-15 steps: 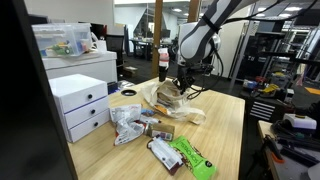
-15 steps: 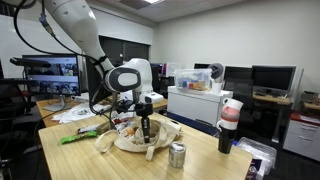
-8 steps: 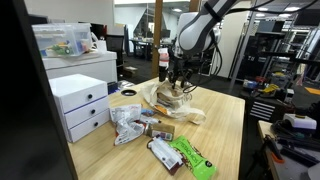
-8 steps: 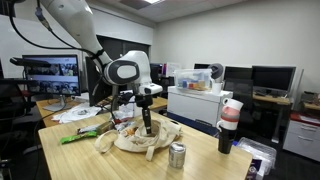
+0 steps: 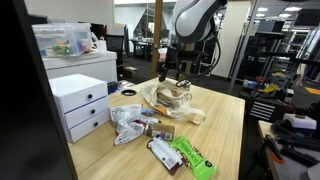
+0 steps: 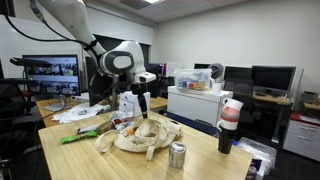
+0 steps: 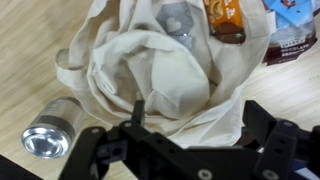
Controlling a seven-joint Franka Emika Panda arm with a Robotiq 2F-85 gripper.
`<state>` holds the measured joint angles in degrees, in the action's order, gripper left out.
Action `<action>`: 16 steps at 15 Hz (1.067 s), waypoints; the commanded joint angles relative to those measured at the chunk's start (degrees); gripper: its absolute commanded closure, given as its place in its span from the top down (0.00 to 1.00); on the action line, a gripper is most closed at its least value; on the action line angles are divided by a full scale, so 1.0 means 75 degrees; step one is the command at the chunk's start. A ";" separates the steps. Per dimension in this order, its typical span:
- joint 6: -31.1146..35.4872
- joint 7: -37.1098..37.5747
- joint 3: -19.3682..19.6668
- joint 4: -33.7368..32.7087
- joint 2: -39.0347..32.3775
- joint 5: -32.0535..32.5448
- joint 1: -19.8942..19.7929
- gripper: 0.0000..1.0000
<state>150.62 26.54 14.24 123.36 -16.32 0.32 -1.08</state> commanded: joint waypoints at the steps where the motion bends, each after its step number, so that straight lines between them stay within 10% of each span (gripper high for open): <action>1: 0.0222 0.0023 -0.0357 0.0215 0.0063 -0.0128 0.0037 1.00; 16: -0.1167 0.0526 -0.0424 -0.0146 -0.0775 0.0226 0.0381 1.00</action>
<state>145.19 27.75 10.08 123.54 -20.87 0.65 0.71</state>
